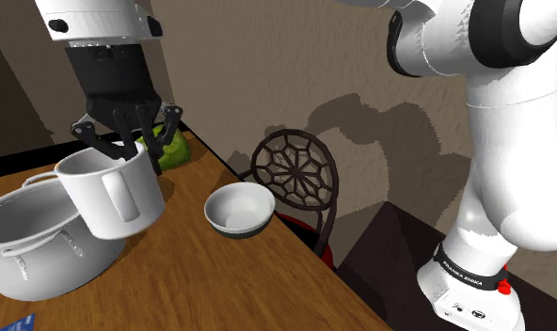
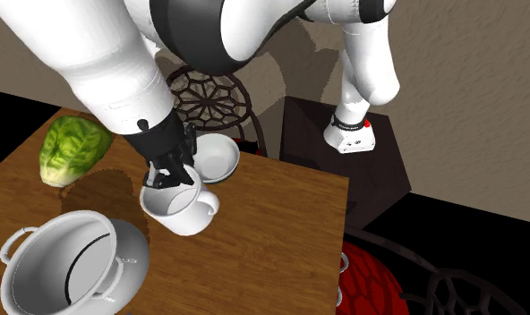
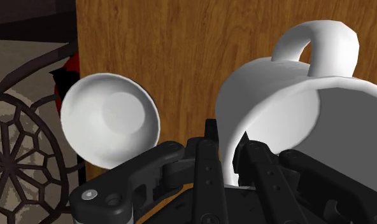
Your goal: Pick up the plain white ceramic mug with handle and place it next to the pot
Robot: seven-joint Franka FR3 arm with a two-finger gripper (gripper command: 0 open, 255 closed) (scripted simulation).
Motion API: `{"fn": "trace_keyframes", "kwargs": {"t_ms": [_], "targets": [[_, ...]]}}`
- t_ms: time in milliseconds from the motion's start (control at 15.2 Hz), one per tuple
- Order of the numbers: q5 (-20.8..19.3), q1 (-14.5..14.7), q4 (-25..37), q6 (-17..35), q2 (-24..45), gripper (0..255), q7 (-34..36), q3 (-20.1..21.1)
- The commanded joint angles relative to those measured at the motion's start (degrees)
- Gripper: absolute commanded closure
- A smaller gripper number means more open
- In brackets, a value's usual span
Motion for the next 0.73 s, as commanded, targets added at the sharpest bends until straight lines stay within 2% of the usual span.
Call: {"fn": "trace_keyframes", "kwargs": {"t_ms": [0,660], "targets": [[-0.2,0.0,-0.8,1.2,0.4,255,0.1,-0.1],[0.8,-2.4,-11.5,10.0,-1.5,255,-0.2,-0.1]]}}
